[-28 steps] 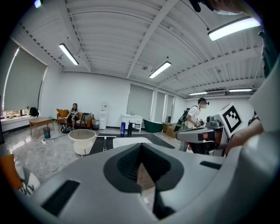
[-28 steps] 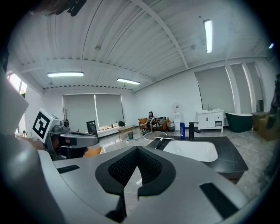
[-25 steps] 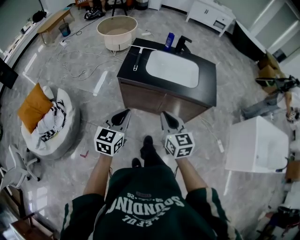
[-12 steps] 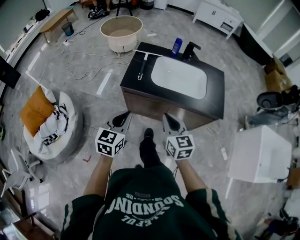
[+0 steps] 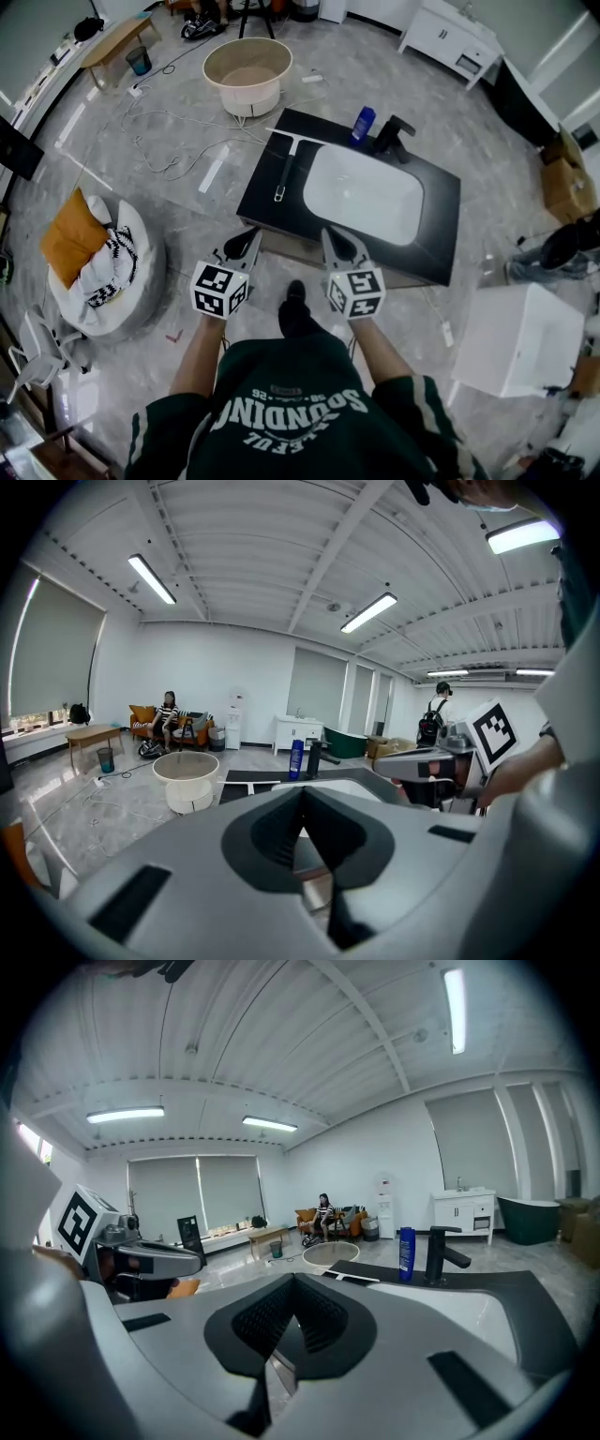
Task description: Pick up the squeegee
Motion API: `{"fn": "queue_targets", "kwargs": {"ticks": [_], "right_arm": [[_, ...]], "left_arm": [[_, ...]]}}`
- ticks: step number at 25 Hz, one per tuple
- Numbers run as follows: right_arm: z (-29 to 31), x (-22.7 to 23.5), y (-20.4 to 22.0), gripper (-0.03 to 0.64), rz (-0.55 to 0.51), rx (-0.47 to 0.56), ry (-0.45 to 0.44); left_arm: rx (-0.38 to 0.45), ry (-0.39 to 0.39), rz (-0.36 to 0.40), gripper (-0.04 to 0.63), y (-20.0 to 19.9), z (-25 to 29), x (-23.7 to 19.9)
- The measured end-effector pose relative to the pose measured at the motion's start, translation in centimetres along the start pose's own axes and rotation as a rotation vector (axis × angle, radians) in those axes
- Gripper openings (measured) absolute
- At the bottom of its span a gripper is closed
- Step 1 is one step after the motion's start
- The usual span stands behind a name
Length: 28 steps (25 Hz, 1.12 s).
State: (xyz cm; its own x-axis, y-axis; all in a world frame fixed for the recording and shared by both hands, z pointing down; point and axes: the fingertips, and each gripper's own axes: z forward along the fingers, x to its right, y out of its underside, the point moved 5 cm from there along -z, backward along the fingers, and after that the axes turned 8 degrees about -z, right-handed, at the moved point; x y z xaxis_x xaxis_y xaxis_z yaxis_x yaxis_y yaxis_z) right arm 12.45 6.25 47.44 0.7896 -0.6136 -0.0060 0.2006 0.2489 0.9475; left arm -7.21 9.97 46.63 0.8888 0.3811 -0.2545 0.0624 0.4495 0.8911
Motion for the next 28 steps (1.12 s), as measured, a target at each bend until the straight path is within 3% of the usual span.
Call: {"fn": "queue_targets", "kwargs": {"ticks": [9,18,28], "right_arm": [[9.1,5.8,-2.7,0.002,0.016,-0.037,-0.052],[14.3,8.0,-3.8,0.002,0.027,-0.075,-0.053],[19.2,8.9,-4.7,0.002,0.056,-0.08,0.025]], "left_arm": [[0.0,-0.05,-0.033,0.002,-4.5,7.2,-4.0],[-0.002,-0.07,-0.044,0.002,-6.9,10.7,-7.0],[-0.033,0.017,-0.03,0.002,-8.6,15.6,-11.8]]}}
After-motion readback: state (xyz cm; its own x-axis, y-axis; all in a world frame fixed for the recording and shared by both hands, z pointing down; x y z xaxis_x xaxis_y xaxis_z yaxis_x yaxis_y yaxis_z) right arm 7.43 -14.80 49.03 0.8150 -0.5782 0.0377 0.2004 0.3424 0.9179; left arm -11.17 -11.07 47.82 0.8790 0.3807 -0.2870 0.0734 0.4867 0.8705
